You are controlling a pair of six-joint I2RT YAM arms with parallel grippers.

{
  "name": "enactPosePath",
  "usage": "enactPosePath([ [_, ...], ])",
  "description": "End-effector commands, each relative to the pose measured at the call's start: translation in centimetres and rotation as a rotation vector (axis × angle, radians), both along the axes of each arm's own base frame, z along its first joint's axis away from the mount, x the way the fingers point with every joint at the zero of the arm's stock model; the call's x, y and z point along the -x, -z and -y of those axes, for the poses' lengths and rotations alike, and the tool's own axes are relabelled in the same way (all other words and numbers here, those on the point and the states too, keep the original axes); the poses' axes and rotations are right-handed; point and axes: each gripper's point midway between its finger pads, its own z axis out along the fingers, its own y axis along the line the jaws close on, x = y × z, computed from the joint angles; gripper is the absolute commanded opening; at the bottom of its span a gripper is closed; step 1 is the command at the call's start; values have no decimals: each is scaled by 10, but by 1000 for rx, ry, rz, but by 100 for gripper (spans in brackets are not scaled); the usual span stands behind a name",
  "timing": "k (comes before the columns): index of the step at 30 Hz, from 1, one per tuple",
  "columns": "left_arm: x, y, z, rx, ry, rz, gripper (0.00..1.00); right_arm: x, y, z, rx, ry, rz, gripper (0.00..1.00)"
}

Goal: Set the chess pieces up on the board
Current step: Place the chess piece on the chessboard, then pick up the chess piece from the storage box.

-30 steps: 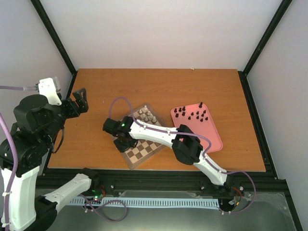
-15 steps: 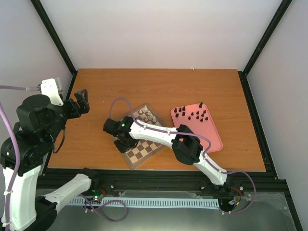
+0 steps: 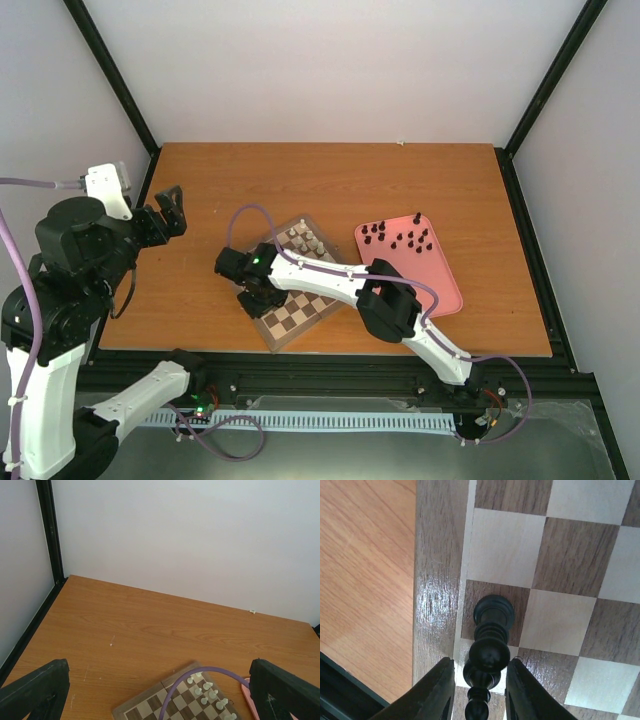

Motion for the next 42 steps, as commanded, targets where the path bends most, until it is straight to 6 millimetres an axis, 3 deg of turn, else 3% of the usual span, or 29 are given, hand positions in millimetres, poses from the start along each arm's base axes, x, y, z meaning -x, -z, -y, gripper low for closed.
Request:
enactPosePath([
  [1,5,-5,-1,-7,8,18,100,-4,-32,-6,-63,-1,49,33],
  [5,6,-6,-2,-6,10,23,100,-6,-58,-6,-93,0,75,43],
  [8,8,-7,-2,-5,12,26,100,-7,-89,-3,-130,-3,105,50],
  [12,9,-4,-1,0,16,18,100,-11,-148,5,-208,-1,176,58],
  [14,9,-3,-1,5,17,16,100,-25,-178,19,-238,34,237,61],
  [18,4,1,3,9,29,2,100,-76,-199,63,-252,185,275,59],
  [25,-9,8,14,13,57,-40,100,-173,-182,158,-127,387,355,56],
  [26,-12,10,16,10,59,-50,100,-186,-179,170,-113,409,359,56],
  [27,-19,16,19,5,64,-76,100,-210,-170,195,-101,456,355,55],
  [28,-22,18,21,2,64,-86,100,-219,-165,205,-98,474,350,54],
  [34,-41,33,26,-26,53,-134,100,-242,-121,247,-52,513,261,50],
  [42,-69,51,37,-16,48,-156,100,-247,-74,254,-12,450,178,40],
])
